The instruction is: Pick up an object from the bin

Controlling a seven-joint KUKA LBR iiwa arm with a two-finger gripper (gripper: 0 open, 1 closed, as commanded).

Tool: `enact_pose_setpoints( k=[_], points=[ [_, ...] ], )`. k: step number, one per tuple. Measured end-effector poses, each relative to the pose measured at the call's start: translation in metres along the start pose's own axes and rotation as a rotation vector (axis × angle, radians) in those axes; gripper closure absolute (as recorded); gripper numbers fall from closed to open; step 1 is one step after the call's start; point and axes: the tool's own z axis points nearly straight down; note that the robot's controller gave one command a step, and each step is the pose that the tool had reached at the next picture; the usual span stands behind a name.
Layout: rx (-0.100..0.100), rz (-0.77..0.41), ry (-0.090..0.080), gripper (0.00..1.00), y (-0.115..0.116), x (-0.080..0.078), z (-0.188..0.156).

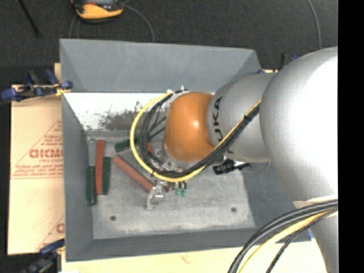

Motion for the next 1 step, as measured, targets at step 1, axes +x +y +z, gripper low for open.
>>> enact_pose_setpoints(
  k=[1],
  points=[
    [-0.001, -0.404, 0.026, 1.0, 0.0078, -0.0367, 0.0052]
  ],
)
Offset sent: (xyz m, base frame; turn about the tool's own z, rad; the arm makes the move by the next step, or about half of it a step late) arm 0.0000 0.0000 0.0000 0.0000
